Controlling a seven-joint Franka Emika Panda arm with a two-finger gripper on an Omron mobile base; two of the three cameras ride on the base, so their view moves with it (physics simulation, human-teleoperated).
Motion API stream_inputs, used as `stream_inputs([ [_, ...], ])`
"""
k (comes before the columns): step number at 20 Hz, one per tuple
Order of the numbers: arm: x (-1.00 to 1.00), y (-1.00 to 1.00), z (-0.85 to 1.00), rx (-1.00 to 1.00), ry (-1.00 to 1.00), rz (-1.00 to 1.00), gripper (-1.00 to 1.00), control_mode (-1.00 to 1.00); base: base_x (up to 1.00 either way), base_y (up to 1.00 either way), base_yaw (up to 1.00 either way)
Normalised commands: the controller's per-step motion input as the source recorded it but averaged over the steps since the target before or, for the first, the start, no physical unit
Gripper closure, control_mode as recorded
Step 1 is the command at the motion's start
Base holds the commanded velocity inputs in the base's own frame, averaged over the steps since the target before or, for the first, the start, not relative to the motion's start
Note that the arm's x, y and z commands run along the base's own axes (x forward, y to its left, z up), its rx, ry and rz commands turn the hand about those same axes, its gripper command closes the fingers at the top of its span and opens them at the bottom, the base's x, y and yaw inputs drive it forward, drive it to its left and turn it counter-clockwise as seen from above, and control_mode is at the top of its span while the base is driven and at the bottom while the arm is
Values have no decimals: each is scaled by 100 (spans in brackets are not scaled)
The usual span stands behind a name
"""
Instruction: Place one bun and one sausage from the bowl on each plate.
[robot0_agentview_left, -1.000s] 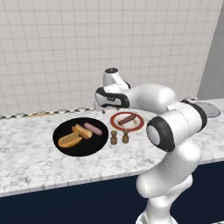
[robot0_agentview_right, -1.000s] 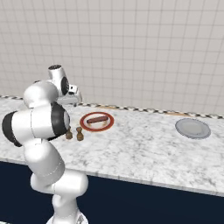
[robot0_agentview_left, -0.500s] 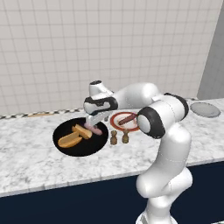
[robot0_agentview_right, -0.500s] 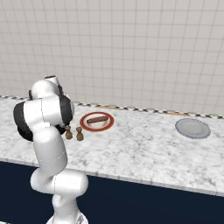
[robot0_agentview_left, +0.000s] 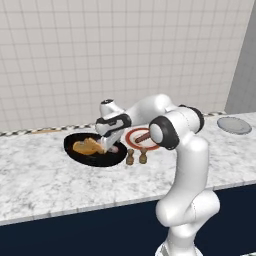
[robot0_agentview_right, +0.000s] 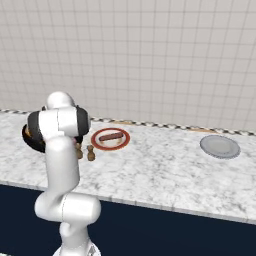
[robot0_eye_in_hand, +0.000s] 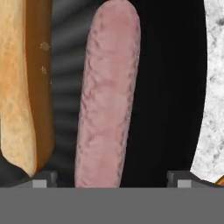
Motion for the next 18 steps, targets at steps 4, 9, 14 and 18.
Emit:
stream_inputs([
  [4,-47,36,-23,-11,3,17,-100,-100,0,0,0],
  [9,-43,41,-31,-19,0,21,-100,-100,0,0,0],
  [14,23,-3,-40,-6,-6,9,-100,-100,0,0,0],
  [18,19,-2,-59,-3,-11,7,100,-100,0,0,0],
])
